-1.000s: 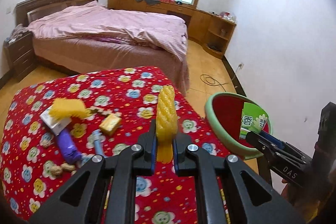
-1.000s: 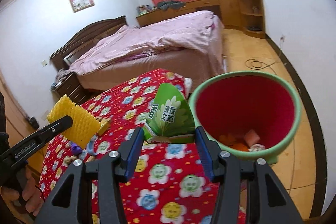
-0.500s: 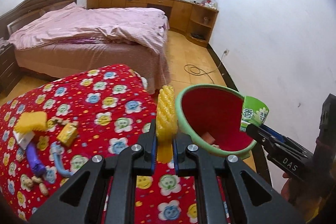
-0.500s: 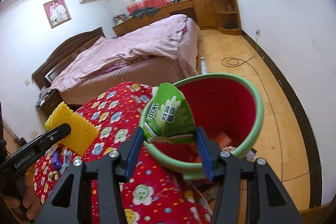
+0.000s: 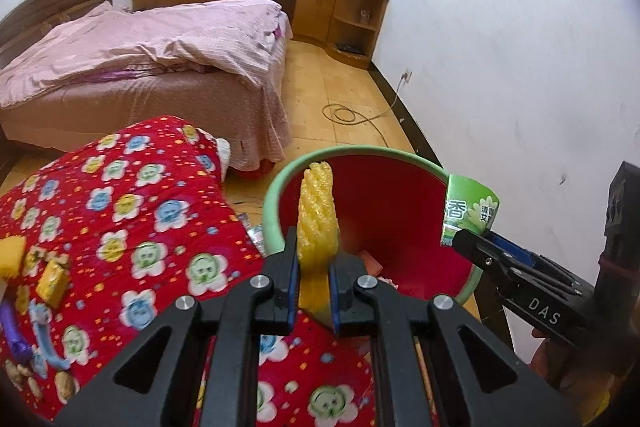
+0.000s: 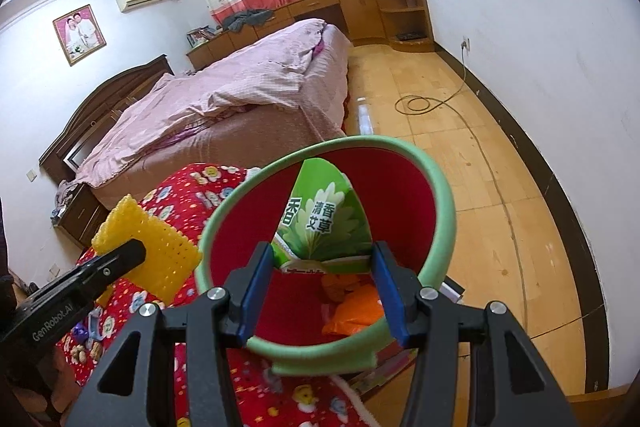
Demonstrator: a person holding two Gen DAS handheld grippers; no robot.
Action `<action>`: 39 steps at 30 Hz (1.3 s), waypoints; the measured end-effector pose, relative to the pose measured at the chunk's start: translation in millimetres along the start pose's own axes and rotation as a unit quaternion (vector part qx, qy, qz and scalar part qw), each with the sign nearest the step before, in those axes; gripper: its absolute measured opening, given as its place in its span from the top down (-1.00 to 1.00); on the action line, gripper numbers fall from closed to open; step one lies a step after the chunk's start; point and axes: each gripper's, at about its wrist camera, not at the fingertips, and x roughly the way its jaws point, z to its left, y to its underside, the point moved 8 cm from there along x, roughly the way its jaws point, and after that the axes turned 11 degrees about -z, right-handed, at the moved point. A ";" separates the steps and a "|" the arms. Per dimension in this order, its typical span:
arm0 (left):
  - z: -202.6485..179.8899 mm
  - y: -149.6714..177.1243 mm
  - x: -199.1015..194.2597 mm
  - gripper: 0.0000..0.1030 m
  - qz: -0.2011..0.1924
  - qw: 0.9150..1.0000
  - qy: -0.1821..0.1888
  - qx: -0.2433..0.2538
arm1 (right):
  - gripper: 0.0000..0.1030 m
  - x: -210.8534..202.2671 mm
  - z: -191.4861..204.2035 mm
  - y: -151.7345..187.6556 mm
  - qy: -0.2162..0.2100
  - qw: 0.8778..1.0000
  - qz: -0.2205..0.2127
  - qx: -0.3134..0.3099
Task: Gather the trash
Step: 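Carry the green packet and yellow mesh over the bucket with both tools, then open both tools to drop the packet and mesh into the bucket, then move both open tools back over the trash on the quilt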
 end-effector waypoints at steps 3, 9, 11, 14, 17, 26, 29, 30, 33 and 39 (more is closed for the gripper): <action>-3.9 3.5 14.1 0.79 0.008 1.000 0.003 0.005 | -0.04 9.1 -6.8 -1.5 0.006 1.000 0.003 0.003; -9.6 10.5 29.9 0.67 0.026 1.000 0.007 0.015 | -0.08 22.6 -18.7 -1.5 0.010 1.000 0.011 0.013; -9.9 11.1 31.5 0.37 0.026 0.999 0.005 0.018 | -0.08 24.6 -20.3 -1.4 0.009 1.000 0.010 0.016; -9.8 10.5 30.1 0.20 0.020 1.000 0.003 0.020 | -0.09 25.7 -21.1 -1.4 0.007 1.000 0.009 0.020; -8.6 10.4 29.0 0.20 0.021 1.000 0.002 0.017 | -0.12 25.5 -20.7 -1.6 0.006 1.000 0.009 0.023; 3.6 12.0 6.8 0.20 0.013 1.000 -0.009 0.003 | -0.13 10.9 -11.3 -1.5 -0.005 1.000 0.002 0.025; 10.5 13.7 -3.8 0.20 0.012 1.000 -0.015 -0.007 | -0.14 4.0 -7.5 0.1 -0.011 1.000 0.000 0.027; 14.1 14.1 -8.6 0.20 0.011 1.000 -0.017 -0.011 | -0.15 1.8 -4.9 0.6 -0.014 1.000 0.000 0.027; 25.2 14.9 -19.1 0.20 0.007 0.999 -0.027 -0.020 | -0.17 -3.0 2.4 2.1 -0.020 0.999 -0.001 0.024; 51.5 16.9 -41.2 0.20 -0.002 0.998 -0.053 -0.036 | -0.22 -11.1 19.9 5.3 -0.035 0.999 -0.001 0.022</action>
